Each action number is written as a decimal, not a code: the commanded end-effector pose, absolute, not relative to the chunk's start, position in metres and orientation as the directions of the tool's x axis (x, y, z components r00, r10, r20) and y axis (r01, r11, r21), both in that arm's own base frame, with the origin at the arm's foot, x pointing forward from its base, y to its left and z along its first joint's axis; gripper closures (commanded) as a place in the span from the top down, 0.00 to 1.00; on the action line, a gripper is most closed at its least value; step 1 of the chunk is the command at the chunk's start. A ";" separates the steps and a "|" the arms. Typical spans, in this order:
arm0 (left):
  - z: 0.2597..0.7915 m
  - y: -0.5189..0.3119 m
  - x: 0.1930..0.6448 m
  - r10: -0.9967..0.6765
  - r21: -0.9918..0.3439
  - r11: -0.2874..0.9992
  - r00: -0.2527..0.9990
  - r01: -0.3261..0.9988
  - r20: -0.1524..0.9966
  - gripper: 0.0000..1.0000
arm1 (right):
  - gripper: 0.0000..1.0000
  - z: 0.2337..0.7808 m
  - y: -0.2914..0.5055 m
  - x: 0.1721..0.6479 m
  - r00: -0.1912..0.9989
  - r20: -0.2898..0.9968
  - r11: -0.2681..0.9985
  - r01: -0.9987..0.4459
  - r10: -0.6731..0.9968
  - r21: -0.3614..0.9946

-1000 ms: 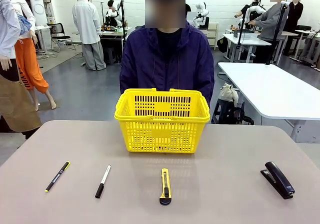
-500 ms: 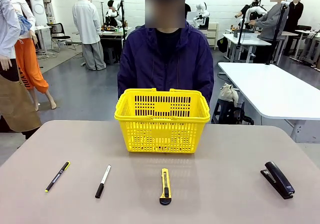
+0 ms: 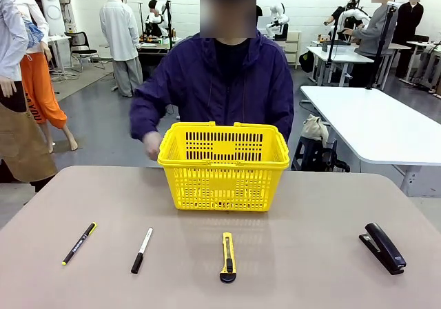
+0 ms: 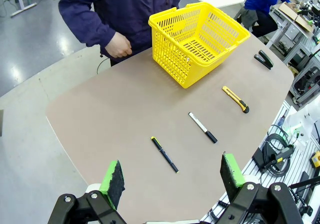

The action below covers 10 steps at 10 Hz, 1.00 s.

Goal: Place the items the person wants into the basket.
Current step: Pick up the item the person points to and place it in the Market Basket.

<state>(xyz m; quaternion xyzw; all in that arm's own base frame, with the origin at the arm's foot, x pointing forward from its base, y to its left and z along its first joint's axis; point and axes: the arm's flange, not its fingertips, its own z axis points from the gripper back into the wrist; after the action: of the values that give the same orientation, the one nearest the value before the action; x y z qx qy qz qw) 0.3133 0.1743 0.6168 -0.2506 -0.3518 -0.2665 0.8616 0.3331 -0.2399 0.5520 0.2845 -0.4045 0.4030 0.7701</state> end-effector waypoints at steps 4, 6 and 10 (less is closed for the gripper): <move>0.616 0.175 0.313 -0.282 -0.241 0.720 0.592 0.650 0.755 1.00 | 1.00 0.553 -0.242 0.337 0.319 0.868 0.502 -0.860 0.380 0.096; 0.616 0.175 0.313 -0.282 -0.241 0.720 0.592 0.650 0.755 1.00 | 1.00 0.553 -0.242 0.337 0.319 0.868 0.502 -0.860 0.380 0.096; 0.617 0.174 0.313 -0.283 -0.244 0.732 0.610 0.636 0.740 1.00 | 1.00 0.553 -0.242 0.337 0.319 0.868 0.502 -0.860 0.380 0.096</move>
<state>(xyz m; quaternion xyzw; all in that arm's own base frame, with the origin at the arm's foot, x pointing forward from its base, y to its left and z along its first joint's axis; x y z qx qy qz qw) 0.3134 0.1743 0.6166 -0.2506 -0.3514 -0.2664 0.8618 0.3338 -0.2402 0.5514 0.2837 -0.4018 0.4041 0.7712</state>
